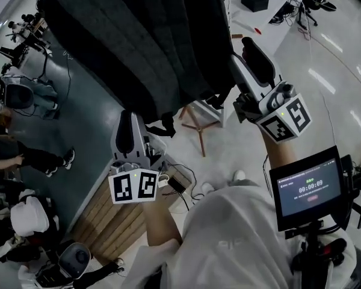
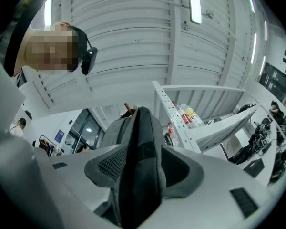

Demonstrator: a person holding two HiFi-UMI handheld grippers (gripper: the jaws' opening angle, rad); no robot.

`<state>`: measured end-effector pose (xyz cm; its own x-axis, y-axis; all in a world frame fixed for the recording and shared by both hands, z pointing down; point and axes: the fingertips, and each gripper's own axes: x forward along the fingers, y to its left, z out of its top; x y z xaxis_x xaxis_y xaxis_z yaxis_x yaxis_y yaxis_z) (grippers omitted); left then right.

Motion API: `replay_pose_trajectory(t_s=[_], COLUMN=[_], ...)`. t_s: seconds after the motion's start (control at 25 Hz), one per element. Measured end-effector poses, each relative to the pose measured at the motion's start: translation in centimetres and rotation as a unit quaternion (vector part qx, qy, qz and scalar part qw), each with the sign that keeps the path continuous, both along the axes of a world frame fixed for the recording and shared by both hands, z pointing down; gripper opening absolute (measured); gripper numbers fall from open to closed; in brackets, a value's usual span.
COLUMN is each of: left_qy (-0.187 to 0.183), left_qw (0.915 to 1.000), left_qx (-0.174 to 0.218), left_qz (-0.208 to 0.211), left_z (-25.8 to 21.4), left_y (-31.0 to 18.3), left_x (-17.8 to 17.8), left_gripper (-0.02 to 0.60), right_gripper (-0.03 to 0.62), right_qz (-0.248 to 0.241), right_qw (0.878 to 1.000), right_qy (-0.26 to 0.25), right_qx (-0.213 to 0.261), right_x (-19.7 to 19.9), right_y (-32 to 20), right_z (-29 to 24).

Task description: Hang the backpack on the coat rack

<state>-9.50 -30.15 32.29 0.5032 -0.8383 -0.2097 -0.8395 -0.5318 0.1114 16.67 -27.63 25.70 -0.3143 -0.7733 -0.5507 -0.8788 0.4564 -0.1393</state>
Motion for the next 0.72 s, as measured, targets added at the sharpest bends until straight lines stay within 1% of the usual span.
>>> replay_pose_trajectory(t_s=[0.08, 0.16, 0.24, 0.32, 0.44, 0.6, 0.72], left_qy=[0.014, 0.018, 0.009, -0.009, -0.028, -0.025, -0.029], left_qw=[0.9996, 0.9987, 0.9975, 0.9959, 0.9933, 0.9902, 0.9866], left_qx=[0.004, 0.007, 0.011, 0.014, 0.016, -0.004, -0.021], left_qz=[0.024, 0.048, 0.069, 0.089, 0.111, 0.138, 0.159], left_z=[-0.8, -1.9, -2.7, -2.8, -2.1, -0.3, 1.2], left_y=[0.6, 1.7, 2.9, 3.8, 4.6, 5.4, 6.1], left_x=[0.6, 1.2, 1.9, 3.0, 4.8, 7.0, 8.5], left_gripper=[0.061, 0.031, 0.023, 0.017, 0.012, 0.009, 0.009], right_gripper=[0.224, 0.222, 0.222, 0.222, 0.222, 0.222, 0.222], right_qz=[0.002, -0.006, -0.019, -0.028, -0.041, -0.057, -0.060], right_qw=[1.000, 1.000, 0.999, 0.999, 0.998, 0.996, 0.994], right_qy=[0.001, 0.012, 0.029, 0.044, 0.056, 0.052, 0.052], right_qx=[0.005, 0.008, 0.010, 0.007, -0.010, -0.044, -0.070], right_x=[0.0, -0.7, -1.6, -2.3, -2.9, -3.2, -3.3], right_y=[1.2, 2.7, 4.2, 5.2, 5.9, 6.3, 6.9], right_z=[-0.5, -1.4, -2.3, -2.4, -1.2, 1.6, 3.8])
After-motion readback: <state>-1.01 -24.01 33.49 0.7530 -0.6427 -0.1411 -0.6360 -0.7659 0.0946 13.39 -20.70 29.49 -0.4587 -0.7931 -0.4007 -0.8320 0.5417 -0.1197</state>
